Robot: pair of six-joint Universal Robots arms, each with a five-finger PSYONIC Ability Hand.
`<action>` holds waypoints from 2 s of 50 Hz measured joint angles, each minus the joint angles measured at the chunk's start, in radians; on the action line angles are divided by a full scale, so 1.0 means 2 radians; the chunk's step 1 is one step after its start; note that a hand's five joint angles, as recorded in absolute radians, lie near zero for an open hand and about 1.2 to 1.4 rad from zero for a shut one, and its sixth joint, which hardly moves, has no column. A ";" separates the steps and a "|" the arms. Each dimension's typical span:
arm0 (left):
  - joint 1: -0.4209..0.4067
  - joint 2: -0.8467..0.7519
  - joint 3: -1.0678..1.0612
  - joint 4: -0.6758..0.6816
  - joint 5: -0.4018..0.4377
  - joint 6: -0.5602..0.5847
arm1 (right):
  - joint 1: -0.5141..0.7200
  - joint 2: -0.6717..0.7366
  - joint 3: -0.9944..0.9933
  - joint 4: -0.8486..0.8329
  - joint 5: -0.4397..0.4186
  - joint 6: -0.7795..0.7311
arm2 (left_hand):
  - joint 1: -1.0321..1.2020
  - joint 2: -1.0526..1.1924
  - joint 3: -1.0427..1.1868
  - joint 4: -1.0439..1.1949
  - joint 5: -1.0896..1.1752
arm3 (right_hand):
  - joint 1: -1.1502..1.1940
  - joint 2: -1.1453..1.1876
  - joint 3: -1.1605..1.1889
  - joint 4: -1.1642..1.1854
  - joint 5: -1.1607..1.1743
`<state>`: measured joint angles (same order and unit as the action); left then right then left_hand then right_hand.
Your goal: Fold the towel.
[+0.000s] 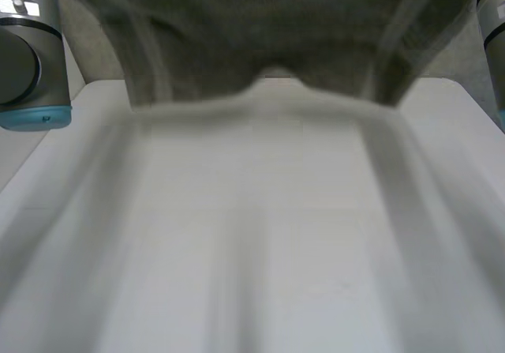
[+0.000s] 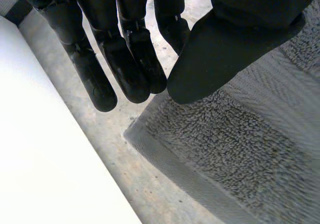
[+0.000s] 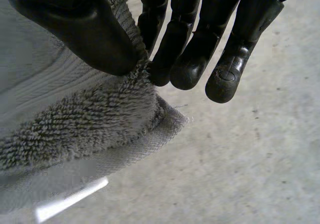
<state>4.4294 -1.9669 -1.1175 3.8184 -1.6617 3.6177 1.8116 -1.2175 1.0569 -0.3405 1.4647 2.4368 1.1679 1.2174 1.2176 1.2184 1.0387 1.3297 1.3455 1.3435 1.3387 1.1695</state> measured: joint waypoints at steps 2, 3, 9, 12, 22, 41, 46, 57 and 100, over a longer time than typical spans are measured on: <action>0.000 0.005 -0.014 -0.016 0.001 -0.001 | -0.001 -0.001 0.005 0.032 -0.007 0.000 | 0.000 0.000 0.000 0.000 0.000 | 0.000 0.000 0.000 0.000 0.000; 0.000 0.005 -0.017 -0.020 0.001 -0.001 | -0.001 -0.001 0.007 0.043 -0.010 -0.001 | 0.000 0.000 0.000 0.000 0.000 | 0.000 0.000 0.000 0.000 0.000; 0.001 0.003 -0.090 -0.072 0.026 0.000 | -0.001 0.009 0.037 0.135 -0.031 -0.011 | 0.000 0.000 0.000 0.000 0.000 | 0.000 0.000 0.000 0.000 0.000; 0.003 -0.002 -0.150 -0.082 0.044 0.000 | 0.000 0.013 0.073 0.157 -0.038 -0.018 | 0.000 0.000 0.000 0.000 0.000 | 0.000 0.000 0.000 0.000 0.000; 0.010 -0.030 -0.285 -0.045 0.060 0.003 | 0.000 0.044 0.186 0.155 -0.069 -0.026 | 0.000 0.000 0.000 0.000 0.000 | 0.001 0.000 0.000 0.000 0.000; 0.019 -0.028 -0.320 -0.012 0.058 0.004 | -0.026 0.028 0.269 0.117 -0.087 -0.018 | 0.000 0.000 0.000 0.000 0.000 | -0.369 -0.368 -0.370 -0.368 -0.389; 0.023 -0.027 -0.322 -0.013 0.058 0.004 | -0.032 0.024 0.270 0.118 -0.098 -0.019 | 0.000 0.000 0.000 0.000 0.000 | -0.393 -0.389 -0.394 -0.389 -0.411; 0.024 -0.027 -0.325 -0.014 0.059 0.004 | -0.036 0.030 0.279 0.115 -0.118 -0.024 | 0.000 0.000 0.000 0.000 0.000 | -0.403 -0.399 -0.406 -0.401 -0.423; 0.025 -0.027 -0.330 -0.016 0.059 0.005 | -0.044 0.040 0.333 0.115 -0.118 -0.047 | 0.000 0.000 0.000 0.000 0.000 | -0.265 -0.269 -0.272 -0.265 -0.272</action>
<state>4.4791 -2.0203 -1.7779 3.7857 -1.5432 3.6279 1.7244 -1.1374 1.7223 -0.1115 1.2291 2.3432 1.1679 1.2177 1.2177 1.2185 1.0387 0.7998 0.8078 0.7998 0.8083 0.6245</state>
